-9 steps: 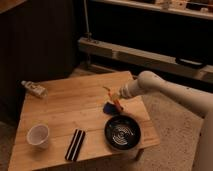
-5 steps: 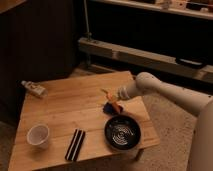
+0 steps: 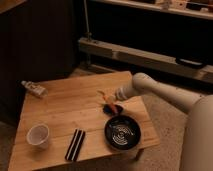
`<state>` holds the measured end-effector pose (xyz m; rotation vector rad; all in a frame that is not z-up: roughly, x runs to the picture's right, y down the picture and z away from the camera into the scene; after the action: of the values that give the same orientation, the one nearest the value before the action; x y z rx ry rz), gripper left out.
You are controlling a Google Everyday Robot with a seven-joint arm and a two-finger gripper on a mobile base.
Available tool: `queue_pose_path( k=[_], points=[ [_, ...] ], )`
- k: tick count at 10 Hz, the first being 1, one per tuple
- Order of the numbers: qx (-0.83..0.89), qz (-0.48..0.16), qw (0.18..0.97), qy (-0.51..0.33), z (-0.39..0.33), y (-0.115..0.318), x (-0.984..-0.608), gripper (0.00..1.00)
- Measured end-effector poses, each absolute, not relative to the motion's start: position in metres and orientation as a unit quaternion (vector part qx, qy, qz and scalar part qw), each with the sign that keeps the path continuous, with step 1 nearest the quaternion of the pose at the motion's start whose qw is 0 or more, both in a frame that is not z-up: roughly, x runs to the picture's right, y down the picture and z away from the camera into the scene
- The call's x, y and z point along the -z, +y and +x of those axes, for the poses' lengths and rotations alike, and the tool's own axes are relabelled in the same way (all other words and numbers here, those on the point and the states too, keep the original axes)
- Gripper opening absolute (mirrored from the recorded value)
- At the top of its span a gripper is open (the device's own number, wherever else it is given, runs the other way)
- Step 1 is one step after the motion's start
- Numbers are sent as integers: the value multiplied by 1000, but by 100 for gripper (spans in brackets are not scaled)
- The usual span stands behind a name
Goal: Place the pepper on the white sponge
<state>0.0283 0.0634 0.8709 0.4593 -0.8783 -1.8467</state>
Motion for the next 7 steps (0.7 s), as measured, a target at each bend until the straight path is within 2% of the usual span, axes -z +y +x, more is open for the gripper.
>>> queue_pose_path(
  k=[7],
  points=[
    [771,165,495,-365,43,73,-859,0]
  ],
)
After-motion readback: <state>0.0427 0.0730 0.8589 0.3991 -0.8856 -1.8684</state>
